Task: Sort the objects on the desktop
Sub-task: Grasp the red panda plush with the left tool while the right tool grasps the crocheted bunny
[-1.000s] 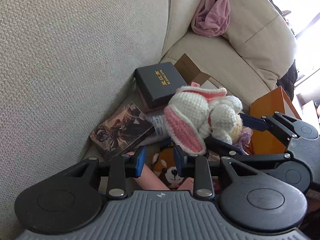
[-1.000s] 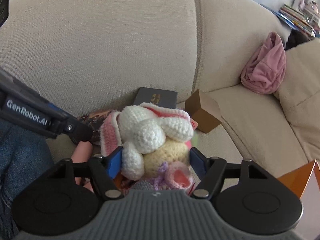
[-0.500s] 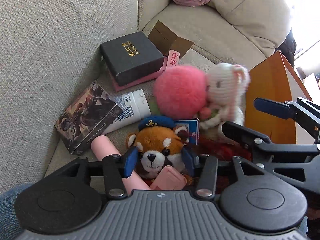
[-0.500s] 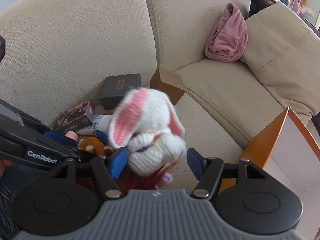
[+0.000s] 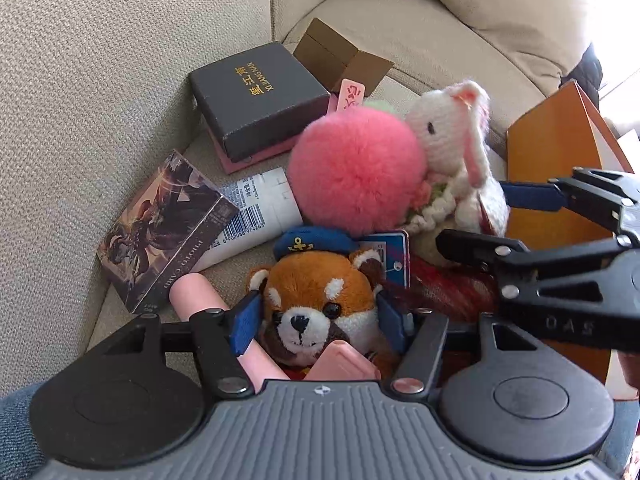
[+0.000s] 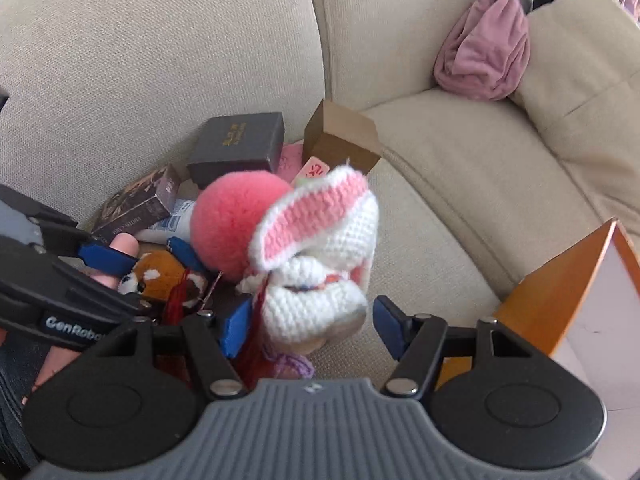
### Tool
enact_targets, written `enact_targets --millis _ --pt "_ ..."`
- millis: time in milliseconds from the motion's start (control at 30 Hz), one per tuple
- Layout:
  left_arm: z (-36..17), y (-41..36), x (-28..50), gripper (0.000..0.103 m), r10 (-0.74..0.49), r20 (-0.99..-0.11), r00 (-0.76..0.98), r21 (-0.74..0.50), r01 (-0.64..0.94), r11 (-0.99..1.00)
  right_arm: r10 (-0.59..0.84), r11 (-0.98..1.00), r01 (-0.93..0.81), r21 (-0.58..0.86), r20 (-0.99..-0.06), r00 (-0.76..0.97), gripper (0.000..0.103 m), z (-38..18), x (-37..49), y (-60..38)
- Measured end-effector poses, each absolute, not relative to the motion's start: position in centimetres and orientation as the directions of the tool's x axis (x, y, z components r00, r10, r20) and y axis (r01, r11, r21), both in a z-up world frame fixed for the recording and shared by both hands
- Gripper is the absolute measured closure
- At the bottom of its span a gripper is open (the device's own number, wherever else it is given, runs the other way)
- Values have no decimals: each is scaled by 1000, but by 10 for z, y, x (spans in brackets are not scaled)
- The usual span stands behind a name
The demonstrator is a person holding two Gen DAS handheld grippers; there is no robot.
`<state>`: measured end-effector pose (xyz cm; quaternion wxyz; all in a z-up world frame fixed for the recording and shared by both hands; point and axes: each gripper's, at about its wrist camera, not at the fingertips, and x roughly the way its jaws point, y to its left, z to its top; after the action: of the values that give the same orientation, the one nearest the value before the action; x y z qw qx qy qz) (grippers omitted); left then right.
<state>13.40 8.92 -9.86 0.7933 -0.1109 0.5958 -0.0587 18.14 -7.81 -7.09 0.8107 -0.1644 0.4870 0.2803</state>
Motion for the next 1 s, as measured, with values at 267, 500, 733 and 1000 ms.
enact_targets --millis 267,500,733,1000 --pt "-100 88 133 36 -207 -940 272 -228 -47 972 289 775 -631 -23 -876 387 43 -73 177 -71" --pt "-79 105 112 40 -241 -897 372 -298 -103 949 347 814 -580 35 -829 438 50 -54 162 -88" --pt "-32 111 92 42 -273 -793 545 -361 -60 931 374 846 -532 36 -751 544 56 -27 138 -97" --pt "11 103 91 42 -267 -731 627 -358 -19 934 399 866 -495 65 -687 608 69 0 120 -110"
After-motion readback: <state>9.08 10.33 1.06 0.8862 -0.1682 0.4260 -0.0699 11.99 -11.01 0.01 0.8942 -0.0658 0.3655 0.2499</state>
